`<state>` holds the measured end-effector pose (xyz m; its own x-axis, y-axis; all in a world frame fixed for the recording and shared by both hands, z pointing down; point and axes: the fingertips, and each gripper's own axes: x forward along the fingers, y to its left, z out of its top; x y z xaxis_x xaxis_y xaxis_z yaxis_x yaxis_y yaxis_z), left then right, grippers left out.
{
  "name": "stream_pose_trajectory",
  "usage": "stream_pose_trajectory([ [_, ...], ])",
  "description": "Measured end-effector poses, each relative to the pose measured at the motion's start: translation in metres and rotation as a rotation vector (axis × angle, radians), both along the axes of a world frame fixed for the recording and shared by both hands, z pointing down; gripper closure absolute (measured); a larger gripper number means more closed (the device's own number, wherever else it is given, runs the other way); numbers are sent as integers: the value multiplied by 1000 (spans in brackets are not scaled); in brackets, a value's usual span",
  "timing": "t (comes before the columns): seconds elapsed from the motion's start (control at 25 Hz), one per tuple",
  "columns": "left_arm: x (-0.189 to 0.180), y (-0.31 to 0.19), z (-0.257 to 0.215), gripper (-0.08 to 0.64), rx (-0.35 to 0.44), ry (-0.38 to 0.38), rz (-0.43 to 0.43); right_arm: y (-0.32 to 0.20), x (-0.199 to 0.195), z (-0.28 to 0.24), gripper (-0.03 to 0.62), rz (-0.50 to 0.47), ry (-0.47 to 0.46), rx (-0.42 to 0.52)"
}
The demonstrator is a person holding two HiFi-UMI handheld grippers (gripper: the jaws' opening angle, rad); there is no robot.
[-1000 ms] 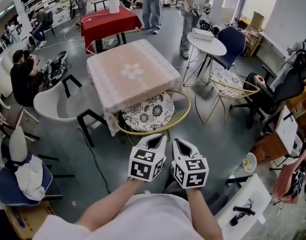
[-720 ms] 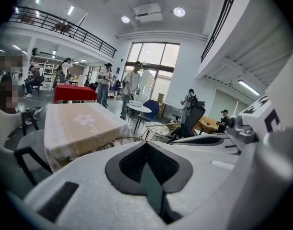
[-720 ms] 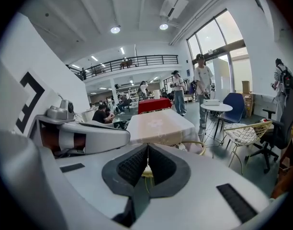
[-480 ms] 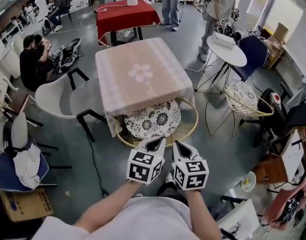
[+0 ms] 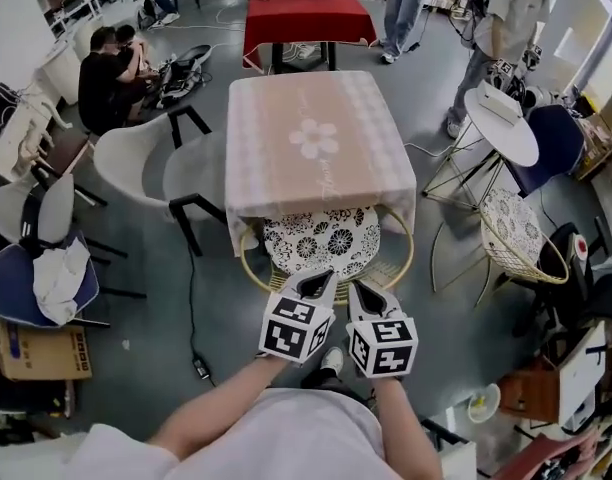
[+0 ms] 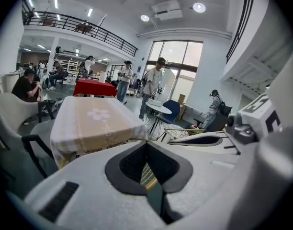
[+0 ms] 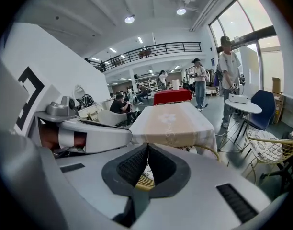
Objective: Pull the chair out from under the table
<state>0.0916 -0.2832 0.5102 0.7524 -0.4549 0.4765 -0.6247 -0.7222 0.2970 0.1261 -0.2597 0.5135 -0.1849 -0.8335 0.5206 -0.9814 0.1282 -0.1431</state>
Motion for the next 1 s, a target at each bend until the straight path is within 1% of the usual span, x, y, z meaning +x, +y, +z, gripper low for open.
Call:
stream_pose_trajectory([
  [0.24,-10,-6,10,555,-14,-26,-102,-13,1,9,591,-99,-13,-16],
  [0.4,-5,-7,11,555,-22,8,-115,-15,3,12,590,-162,-9,-22],
  [0.56,-2,-9,11,555,-2,-1,-147,-16,7,18,589,-212,-4,-37],
  [0.68,-1,-6,13,555,6,-13,-170,-15,9,21,589,-269,15,-37],
  [0.8,1,-2,19,555,19,-50,-170,-14,10,25,589,-345,52,-31],
  [1.0,6,9,35,554,32,-151,-110,-6,12,36,589,-467,117,-30],
])
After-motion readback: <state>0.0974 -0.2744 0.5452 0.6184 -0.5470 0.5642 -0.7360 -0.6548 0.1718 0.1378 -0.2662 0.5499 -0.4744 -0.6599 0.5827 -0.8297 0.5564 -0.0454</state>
